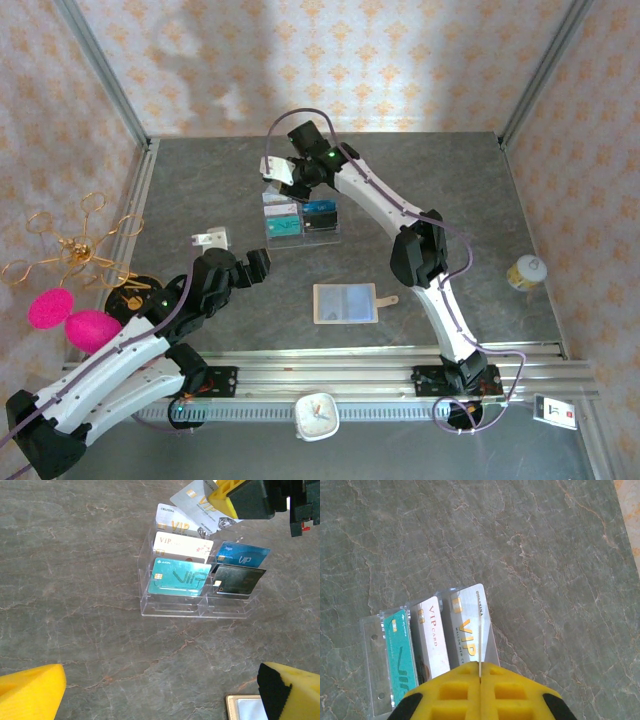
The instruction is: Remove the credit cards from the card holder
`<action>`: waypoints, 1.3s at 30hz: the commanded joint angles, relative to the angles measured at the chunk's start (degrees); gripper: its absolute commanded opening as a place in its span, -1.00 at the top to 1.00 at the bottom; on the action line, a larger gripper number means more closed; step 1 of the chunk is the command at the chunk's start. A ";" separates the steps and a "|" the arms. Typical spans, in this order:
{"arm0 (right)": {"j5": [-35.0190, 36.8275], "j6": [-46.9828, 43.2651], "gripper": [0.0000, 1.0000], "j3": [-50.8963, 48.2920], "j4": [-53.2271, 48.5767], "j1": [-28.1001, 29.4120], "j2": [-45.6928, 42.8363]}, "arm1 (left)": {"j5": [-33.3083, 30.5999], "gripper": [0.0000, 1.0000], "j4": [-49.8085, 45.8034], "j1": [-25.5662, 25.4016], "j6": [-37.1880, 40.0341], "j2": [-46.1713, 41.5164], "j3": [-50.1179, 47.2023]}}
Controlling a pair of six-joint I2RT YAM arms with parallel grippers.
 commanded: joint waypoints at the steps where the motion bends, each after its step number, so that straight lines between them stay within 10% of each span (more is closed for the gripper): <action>1: 0.34 -0.98 1.00 -0.45 0.52 -0.13 0.44 | 0.29 -0.99 -0.49 0.71 0.60 -0.01 -0.33; 11: 0.36 0.26 1.00 -2.33 1.65 -0.05 0.35 | 1.91 -0.99 1.33 1.13 0.51 0.13 -1.12; 17: 0.81 3.79 0.40 -2.79 6.10 0.34 -0.13 | 2.89 -0.99 2.21 1.23 0.20 0.13 -1.57; 27: -7.70 20.38 0.24 -3.46 11.72 0.45 -5.90 | 4.66 -0.99 6.20 1.31 -2.00 -1.11 -2.82; 32: -8.44 42.83 0.16 -23.96 27.90 1.78 -16.94 | 7.18 -0.99 10.90 1.31 -4.41 -2.51 -6.27; 39: 15.88 70.99 0.11 -64.85 47.13 6.95 -39.50 | 10.81 -0.97 17.51 1.34 -9.27 -7.92 -14.38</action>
